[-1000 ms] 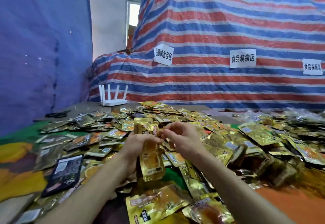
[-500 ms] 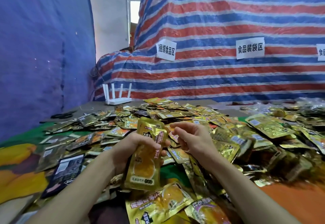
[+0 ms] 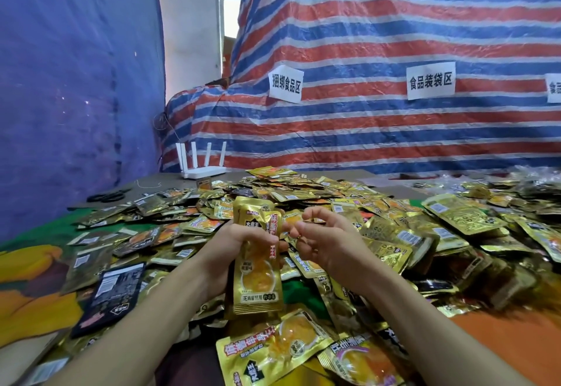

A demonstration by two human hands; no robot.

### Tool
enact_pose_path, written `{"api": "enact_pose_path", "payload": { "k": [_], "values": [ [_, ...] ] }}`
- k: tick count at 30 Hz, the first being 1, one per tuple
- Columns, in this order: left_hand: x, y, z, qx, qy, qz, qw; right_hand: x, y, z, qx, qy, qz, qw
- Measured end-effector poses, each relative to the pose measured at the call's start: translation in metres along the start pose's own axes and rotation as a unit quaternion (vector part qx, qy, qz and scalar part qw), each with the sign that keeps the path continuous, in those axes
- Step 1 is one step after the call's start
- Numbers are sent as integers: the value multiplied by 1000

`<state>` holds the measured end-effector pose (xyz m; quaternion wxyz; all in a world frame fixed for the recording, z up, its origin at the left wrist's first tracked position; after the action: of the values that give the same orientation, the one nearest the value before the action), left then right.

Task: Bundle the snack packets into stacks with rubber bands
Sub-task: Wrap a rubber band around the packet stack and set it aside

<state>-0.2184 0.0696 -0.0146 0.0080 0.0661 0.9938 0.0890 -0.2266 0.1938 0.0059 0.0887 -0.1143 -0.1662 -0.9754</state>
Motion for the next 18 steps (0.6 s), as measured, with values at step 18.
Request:
{"api": "enact_pose_path", "payload": {
  "k": [18],
  "values": [
    [-12,13,5,-59,-70,108,990,4,-4,-1,-125,-56,-22,990]
  ]
}}
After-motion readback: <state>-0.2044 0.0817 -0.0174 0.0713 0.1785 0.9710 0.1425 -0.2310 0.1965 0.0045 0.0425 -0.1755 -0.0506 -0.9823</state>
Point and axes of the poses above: each hand's wrist, its own x-axis towards the middle knuckle, its own y-axis out of the palm, z = x × y, the point moved 10 cm from there along x, towards the middle knuckle, and after that the axes turned 15 degrees about -z, right-handed, at the moved point
